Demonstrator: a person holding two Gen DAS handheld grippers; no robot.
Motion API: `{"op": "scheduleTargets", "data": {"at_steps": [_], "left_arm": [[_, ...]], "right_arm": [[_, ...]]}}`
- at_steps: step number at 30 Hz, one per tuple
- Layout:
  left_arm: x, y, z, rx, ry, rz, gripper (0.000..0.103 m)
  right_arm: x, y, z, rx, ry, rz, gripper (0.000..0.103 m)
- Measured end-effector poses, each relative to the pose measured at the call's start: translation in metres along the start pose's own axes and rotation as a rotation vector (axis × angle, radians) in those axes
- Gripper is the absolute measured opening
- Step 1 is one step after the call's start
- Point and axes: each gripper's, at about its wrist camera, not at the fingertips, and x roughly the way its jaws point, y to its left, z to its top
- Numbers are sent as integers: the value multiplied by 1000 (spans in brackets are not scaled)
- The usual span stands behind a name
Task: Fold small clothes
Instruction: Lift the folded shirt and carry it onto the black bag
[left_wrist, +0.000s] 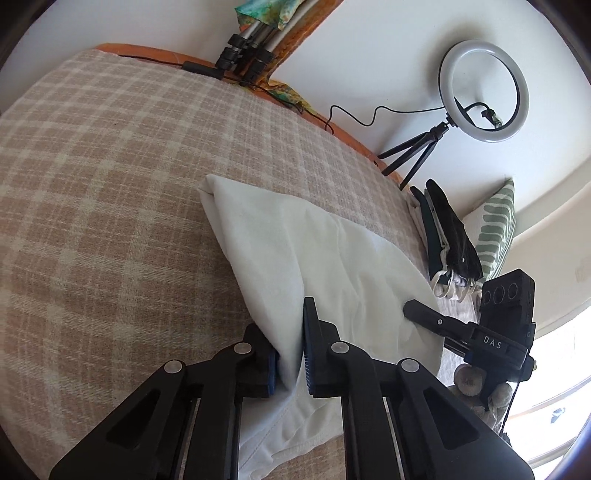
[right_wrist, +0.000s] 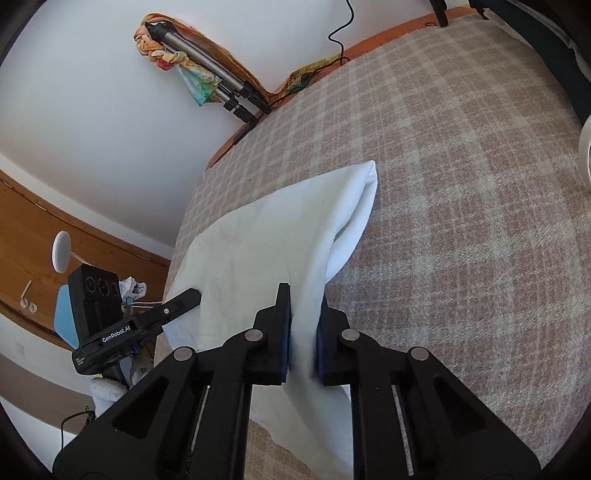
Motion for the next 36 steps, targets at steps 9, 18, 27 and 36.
{"op": "scheduleTargets", "data": {"at_steps": [9, 18, 27, 36], "left_arm": [[-7, -29, 4, 51, -44, -40, 9], [0, -101, 17, 168, -84, -126, 9], [36, -194, 42, 304, -103, -213, 9], [88, -279, 60, 396, -114, -257, 9]], "right_arm": [[-38, 10, 2, -68, -80, -42, 11], [-114, 11, 14, -113, -216, -94, 11], [-205, -26, 52, -132, -333, -180, 11], [-269, -73, 104, -143, -403, -274, 11]]}}
